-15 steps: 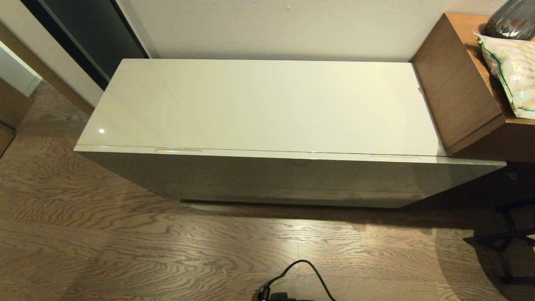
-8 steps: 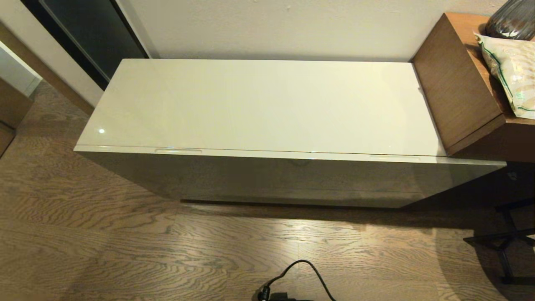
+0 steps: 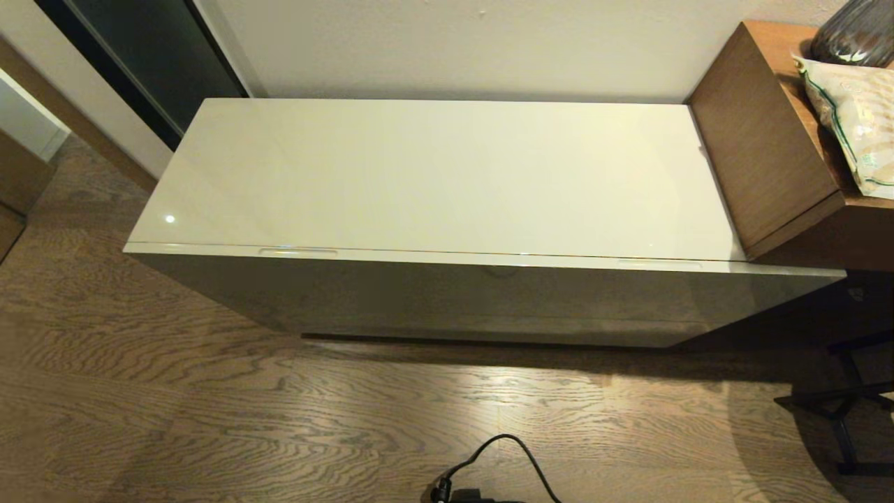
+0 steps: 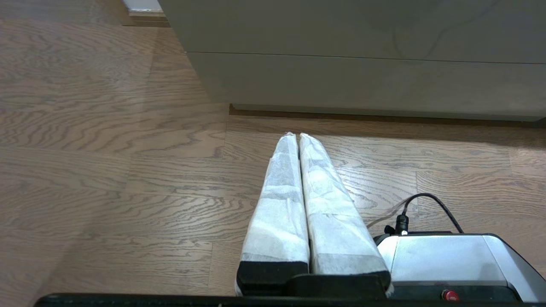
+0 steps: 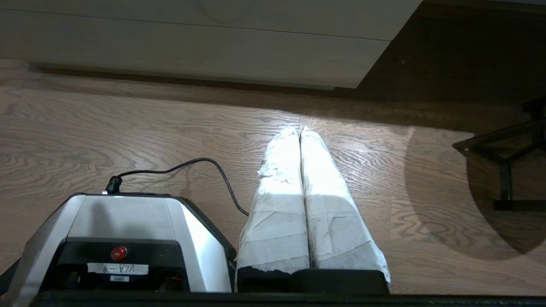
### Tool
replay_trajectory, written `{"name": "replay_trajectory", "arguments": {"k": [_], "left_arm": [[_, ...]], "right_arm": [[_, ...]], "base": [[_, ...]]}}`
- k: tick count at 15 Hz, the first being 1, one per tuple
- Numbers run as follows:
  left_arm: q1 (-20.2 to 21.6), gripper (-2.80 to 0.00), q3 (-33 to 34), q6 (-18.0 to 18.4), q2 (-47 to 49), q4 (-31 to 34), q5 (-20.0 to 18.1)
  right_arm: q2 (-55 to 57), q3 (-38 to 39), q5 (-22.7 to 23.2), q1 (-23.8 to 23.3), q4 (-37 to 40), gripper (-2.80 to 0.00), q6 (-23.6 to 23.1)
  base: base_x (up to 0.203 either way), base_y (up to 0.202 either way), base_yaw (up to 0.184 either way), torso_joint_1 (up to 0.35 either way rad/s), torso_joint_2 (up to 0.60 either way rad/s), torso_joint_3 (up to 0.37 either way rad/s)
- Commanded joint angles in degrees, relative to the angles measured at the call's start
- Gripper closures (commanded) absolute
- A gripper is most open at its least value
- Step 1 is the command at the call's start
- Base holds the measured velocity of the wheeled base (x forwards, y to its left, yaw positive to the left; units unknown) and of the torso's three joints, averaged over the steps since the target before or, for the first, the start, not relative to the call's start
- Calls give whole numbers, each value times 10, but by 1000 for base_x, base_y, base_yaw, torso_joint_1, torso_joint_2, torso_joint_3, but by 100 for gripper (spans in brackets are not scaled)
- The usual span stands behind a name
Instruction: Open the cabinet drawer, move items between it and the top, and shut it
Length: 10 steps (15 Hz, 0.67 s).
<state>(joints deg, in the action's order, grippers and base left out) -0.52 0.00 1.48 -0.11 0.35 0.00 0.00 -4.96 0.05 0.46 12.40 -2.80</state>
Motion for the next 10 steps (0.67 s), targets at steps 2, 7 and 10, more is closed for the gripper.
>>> {"name": "replay_trajectory", "arguments": {"k": [2, 7, 10], "left_arm": [[0, 0, 0, 0, 1, 0, 0], [0, 0, 0, 0, 1, 0, 0], [0, 0, 0, 0, 1, 0, 0]], "right_arm": [[0, 0, 0, 0, 1, 0, 0], [0, 0, -3, 0, 0, 0, 9], [0, 0, -3, 0, 1, 0, 10]], "base": [[0, 0, 0, 0, 0, 0], [0, 0, 0, 0, 0, 0], [0, 0, 0, 0, 0, 0]]}}
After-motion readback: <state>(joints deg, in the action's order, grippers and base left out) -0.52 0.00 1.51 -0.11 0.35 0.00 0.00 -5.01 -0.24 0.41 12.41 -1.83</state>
